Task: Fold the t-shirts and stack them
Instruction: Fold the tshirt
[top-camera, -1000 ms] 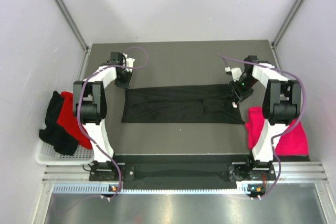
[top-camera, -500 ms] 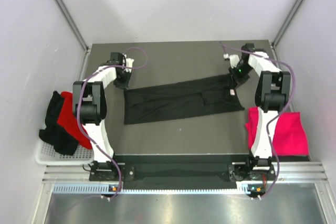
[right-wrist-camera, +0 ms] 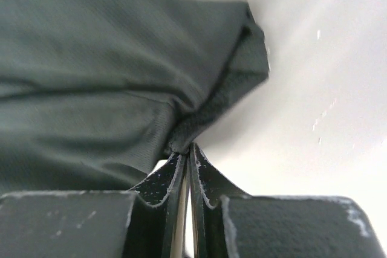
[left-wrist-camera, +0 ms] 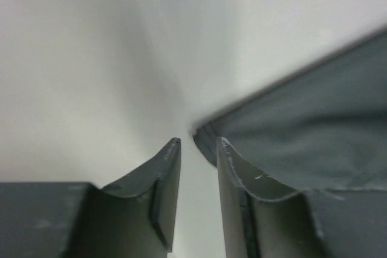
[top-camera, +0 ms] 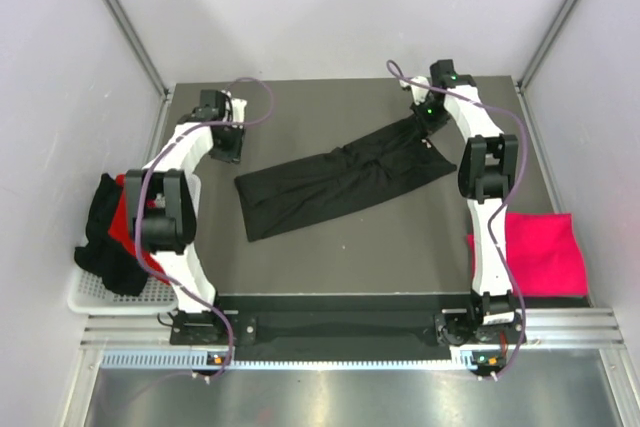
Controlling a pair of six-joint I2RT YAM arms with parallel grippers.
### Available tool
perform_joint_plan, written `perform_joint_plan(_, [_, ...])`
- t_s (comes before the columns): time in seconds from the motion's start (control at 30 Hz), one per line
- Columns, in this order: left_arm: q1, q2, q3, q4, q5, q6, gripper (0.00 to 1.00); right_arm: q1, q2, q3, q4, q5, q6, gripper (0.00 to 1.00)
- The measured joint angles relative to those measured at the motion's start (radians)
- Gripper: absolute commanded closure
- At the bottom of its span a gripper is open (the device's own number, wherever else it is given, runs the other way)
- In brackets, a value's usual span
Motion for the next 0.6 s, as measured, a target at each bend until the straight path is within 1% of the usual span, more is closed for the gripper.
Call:
perform_joint_plan(0.07, [0.000, -0.076, -0.009, 0.001, 0.024, 0.006, 0.64, 0.016, 0.001, 0.000, 0.023, 0.015, 0.003, 0.93])
perform_joint_plan(0.2, [-0.022, -0.279, -0.039, -0.016, 0.103, 0.057, 0.64, 0.036, 0.002, -0.002, 0.062, 0.029, 0.018, 0.93])
perform_joint_plan(0.3, [-0.099, -0.415, -0.116, -0.064, 0.128, 0.117, 0.65, 0.041, 0.002, -0.009, 0.083, 0.035, 0.029, 0.93])
perform_joint_plan(0.37, [-0.174, -0.481, -0.221, -0.090, 0.121, 0.161, 0.65, 0.040, -0.005, -0.024, 0.098, 0.036, 0.036, 0.93])
perform_joint_plan(0.47, [-0.269, -0.525, -0.390, -0.176, 0.116, 0.211, 0.65, 0.040, -0.023, -0.060, 0.126, 0.039, 0.042, 0.92])
perform_joint_plan(0.53, [-0.288, -0.525, -0.450, -0.235, 0.109, 0.222, 0.65, 0.040, -0.034, -0.083, 0.145, 0.040, 0.045, 0.92])
perform_joint_plan(0.6, [-0.288, -0.526, -0.476, -0.280, 0.095, 0.232, 0.65, 0.041, -0.048, -0.110, 0.165, 0.040, 0.045, 0.92])
